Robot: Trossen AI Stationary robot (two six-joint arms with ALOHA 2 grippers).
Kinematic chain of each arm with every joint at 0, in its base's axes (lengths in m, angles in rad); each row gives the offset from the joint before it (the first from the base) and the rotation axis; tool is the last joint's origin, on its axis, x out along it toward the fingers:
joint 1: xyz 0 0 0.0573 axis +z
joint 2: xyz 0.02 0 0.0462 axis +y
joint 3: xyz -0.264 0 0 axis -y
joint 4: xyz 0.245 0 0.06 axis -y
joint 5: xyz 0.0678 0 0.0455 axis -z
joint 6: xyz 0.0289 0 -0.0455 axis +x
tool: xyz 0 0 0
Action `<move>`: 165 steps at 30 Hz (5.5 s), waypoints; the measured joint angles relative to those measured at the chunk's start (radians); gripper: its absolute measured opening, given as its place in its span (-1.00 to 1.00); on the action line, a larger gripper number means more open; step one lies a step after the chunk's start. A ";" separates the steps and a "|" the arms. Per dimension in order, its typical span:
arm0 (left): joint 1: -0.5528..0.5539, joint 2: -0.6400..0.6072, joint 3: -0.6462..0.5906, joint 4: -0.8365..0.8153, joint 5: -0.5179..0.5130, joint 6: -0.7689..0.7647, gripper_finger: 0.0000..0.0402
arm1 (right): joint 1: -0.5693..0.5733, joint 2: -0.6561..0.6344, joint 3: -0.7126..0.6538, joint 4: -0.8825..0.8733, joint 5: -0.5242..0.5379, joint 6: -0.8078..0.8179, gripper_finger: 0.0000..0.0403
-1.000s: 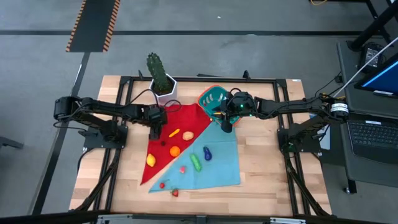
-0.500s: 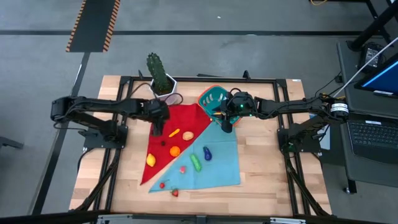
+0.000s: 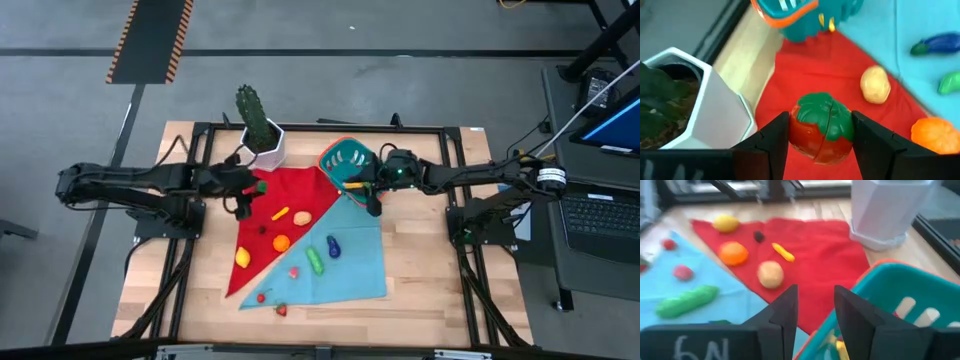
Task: Build produce basket
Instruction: Put the top red strawberry into the blue basket
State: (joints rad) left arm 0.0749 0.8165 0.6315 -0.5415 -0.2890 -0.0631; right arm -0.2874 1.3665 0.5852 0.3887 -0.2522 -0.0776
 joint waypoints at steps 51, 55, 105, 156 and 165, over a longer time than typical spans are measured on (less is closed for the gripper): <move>-0.130 0.256 -0.407 1.248 -0.203 0.039 -0.14 | 0.069 -0.189 -0.245 0.280 -0.090 0.255 -0.36; -0.099 0.383 -0.331 1.253 -0.157 0.045 -0.14 | 0.069 -0.189 -0.246 0.269 0.015 0.248 -0.36; 0.225 0.907 0.472 0.734 0.278 0.153 -0.14 | 0.068 -0.434 -0.245 -0.126 0.446 0.226 -0.36; 0.285 1.286 0.973 0.159 0.384 0.290 -0.14 | 0.054 -0.434 -0.245 -0.115 0.445 0.175 -0.36; 0.285 1.294 0.973 0.211 0.337 0.311 0.03 | 0.054 -0.434 -0.245 -0.119 0.445 0.173 -0.36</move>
State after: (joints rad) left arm 0.3599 2.1107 1.6043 -0.3302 0.0479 0.2476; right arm -0.2337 0.9329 0.3397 0.2697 0.1925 0.0951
